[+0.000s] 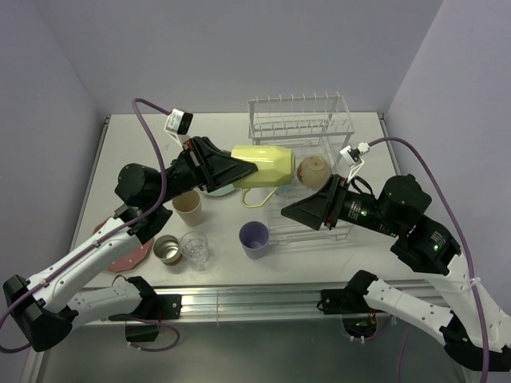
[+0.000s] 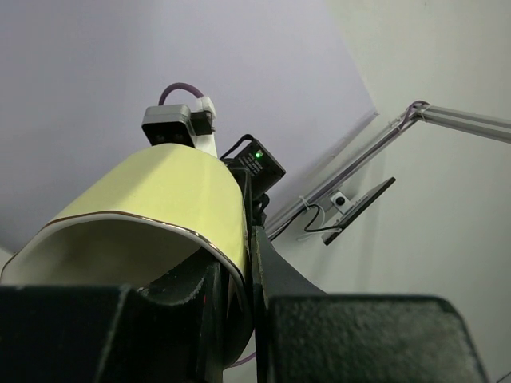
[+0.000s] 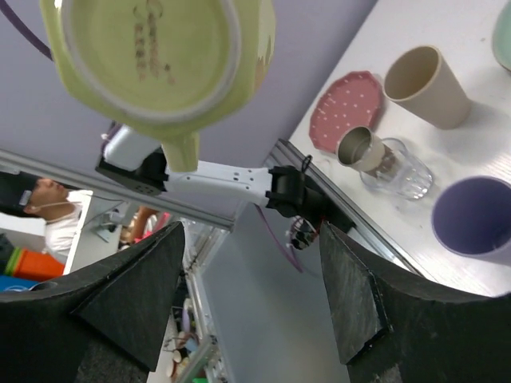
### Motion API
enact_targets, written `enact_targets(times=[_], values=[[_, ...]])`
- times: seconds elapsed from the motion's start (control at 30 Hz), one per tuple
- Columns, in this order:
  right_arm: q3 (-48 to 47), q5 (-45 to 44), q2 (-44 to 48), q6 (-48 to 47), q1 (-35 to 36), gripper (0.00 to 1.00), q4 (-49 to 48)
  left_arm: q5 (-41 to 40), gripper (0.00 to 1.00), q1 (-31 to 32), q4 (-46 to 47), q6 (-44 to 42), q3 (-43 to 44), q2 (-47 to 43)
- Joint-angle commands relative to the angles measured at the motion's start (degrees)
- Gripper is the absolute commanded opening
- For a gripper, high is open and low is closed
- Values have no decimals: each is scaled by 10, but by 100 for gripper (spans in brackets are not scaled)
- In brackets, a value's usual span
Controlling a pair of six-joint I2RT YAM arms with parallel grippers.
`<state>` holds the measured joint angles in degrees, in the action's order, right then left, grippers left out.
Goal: Load the mixed dishes into the dish rack
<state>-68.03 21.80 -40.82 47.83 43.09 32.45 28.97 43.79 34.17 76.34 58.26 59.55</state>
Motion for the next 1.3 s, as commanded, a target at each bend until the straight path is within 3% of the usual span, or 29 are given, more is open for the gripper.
enact_targets(times=[0.0, 0.3, 0.77, 0.97, 1.0, 1.07, 1.13, 1.17, 1.23, 1.27], values=[[18, 8, -1, 18, -4, 73, -98, -35, 0, 19, 99, 5, 11, -7], [39, 15, -23, 45, -2, 67, -208, -76, 0, 47, 112, -10, 9, 8], [39, 10, -47, 81, 0, 63, -266, -75, 0, 54, 105, -42, 41, 51], [29, -25, -66, 83, 0, 40, -262, -74, 0, 64, 123, -37, 44, 65], [24, -26, -69, 80, 0, 21, -256, -74, 0, 65, 124, -36, 42, 65], [17, -43, -74, 73, 0, 0, -238, -73, 0, 65, 124, -33, 34, 62], [16, -52, -74, 56, 0, 0, -215, -74, 2, 64, 101, -33, 30, 52], [18, -60, -65, 44, 0, 0, -208, -76, 26, 64, 60, -40, 27, 47], [29, -83, -53, 33, 1, 0, -193, -90, 54, 64, 3, -52, 25, 28], [31, -93, -43, 19, 0, 0, -180, -100, 90, 64, -54, -64, 20, 18]])
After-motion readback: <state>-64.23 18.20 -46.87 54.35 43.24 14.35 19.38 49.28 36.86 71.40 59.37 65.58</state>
